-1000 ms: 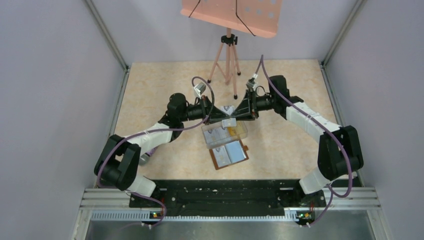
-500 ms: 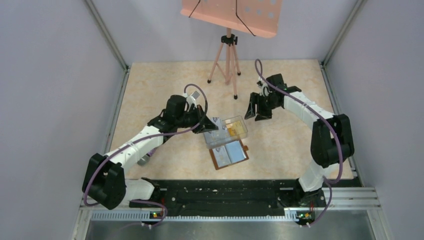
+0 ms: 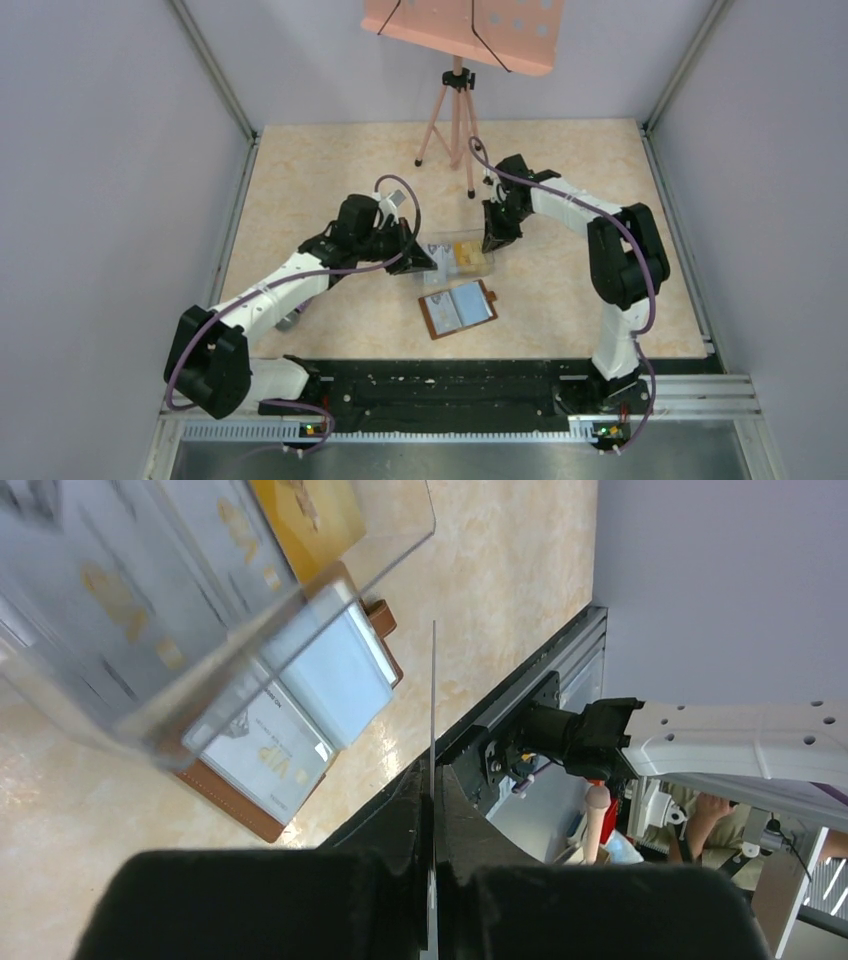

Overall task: Put the credit cards into the card holder
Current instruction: Insert the credit card into the card holder.

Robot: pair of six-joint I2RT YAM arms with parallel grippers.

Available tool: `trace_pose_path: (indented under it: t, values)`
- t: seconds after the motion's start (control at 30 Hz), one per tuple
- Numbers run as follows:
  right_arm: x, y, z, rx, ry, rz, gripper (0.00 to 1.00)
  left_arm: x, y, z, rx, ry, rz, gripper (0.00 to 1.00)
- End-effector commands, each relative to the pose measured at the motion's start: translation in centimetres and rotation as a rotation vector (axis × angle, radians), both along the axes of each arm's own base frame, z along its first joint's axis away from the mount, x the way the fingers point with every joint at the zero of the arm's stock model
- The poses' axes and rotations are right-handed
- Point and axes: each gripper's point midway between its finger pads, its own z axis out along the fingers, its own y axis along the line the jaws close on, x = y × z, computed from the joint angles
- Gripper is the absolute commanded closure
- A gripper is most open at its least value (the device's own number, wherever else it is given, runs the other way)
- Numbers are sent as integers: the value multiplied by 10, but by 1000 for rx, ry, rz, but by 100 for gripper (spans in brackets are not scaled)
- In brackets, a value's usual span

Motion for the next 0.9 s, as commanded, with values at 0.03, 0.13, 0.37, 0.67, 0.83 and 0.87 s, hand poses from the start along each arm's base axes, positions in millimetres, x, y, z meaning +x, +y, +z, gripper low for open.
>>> trace_pose_path:
  t: [0.03,0.13,0.37,0.67,0.83,0.87]
  values:
    - [26,-2,9,-19,-37,-67,100,-8,-8,-13,18,20,-30,100]
    - [30,-10,12,-47,-46,-97,100,-10,-13,-19,12,47,-34,100]
    - [36,-38,19,-91,-69,-176,97,-11,-21,-40,39,101,-20,100]
    - [33,-52,50,-87,-159,-175,42,-18,-22,-79,54,198,20,100]
    - [3,-56,63,-51,-163,-160,40,-23,-13,-97,84,236,61,100]
    - [-7,-55,63,-32,-153,-155,40,-26,-11,-101,93,245,68,100]
